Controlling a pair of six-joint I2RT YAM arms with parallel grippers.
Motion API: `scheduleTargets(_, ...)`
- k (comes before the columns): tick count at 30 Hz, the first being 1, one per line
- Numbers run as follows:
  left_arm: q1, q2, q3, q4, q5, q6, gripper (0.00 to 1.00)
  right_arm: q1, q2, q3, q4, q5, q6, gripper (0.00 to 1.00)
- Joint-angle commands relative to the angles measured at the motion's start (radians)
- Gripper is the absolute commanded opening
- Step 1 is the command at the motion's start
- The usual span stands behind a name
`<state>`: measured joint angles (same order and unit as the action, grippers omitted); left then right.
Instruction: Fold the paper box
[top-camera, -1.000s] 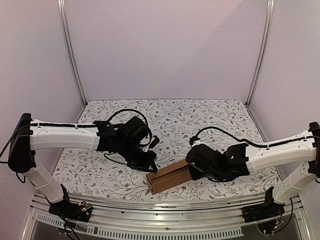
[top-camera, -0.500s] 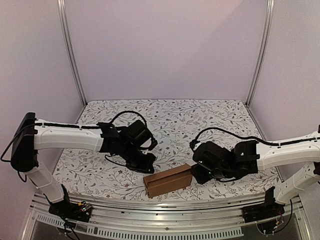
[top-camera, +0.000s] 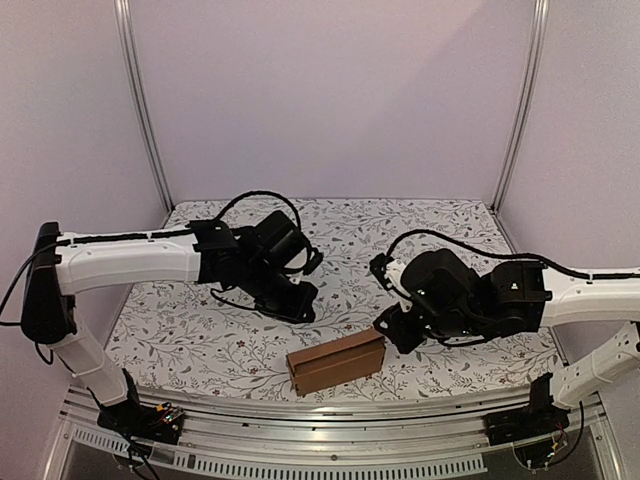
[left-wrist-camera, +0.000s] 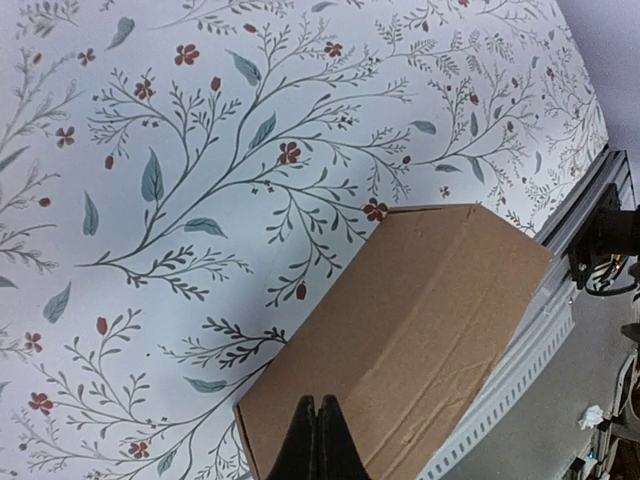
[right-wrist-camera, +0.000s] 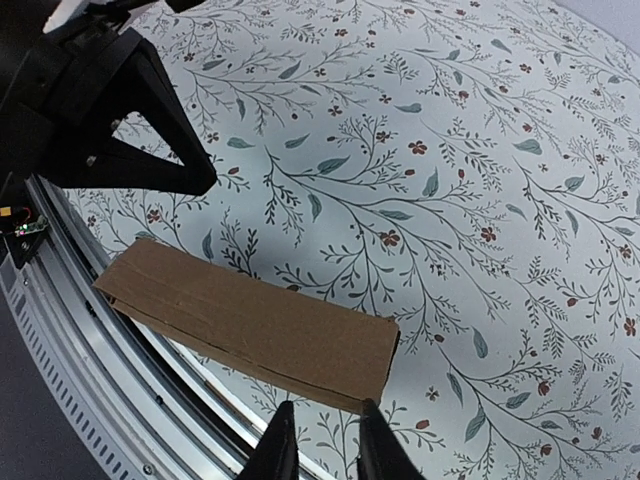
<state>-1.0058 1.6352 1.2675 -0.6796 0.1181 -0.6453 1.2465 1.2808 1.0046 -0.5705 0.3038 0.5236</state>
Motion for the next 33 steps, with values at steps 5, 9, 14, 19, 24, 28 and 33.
scheduleTargets(5, 0.005, -0.034, 0.017, -0.031, 0.159, 0.031, 0.0, 0.009, 0.12, 0.036, 0.216, -0.069, -0.01, 0.0)
scheduleTargets(9, 0.0, -0.034, -0.01, 0.004, 0.236, 0.012, 0.0, 0.009, 0.156, 0.014, 0.277, -0.054, 0.011, 0.0)
scheduleTargets(14, -0.005, -0.02, -0.049, 0.055, 0.329, -0.016, 0.0, 0.012, 0.174, -0.051, 0.349, -0.039, 0.057, 0.0)
scheduleTargets(19, -0.014, 0.012, -0.076, 0.074, 0.351, -0.015, 0.0, 0.043, 0.18, -0.14, 0.422, -0.002, 0.11, 0.0)
scheduleTargets(24, -0.017, 0.041, -0.111, 0.084, 0.344, -0.01, 0.0, 0.073, 0.222, -0.233, 0.522, 0.039, 0.182, 0.0)
scheduleTargets(28, -0.021, 0.055, -0.14, 0.087, 0.335, -0.009, 0.0, 0.106, 0.271, -0.284, 0.587, 0.076, 0.24, 0.0)
scheduleTargets(33, -0.022, 0.058, -0.143, 0.077, 0.323, -0.004, 0.0, 0.122, 0.322, -0.282, 0.592, 0.09, 0.271, 0.0)
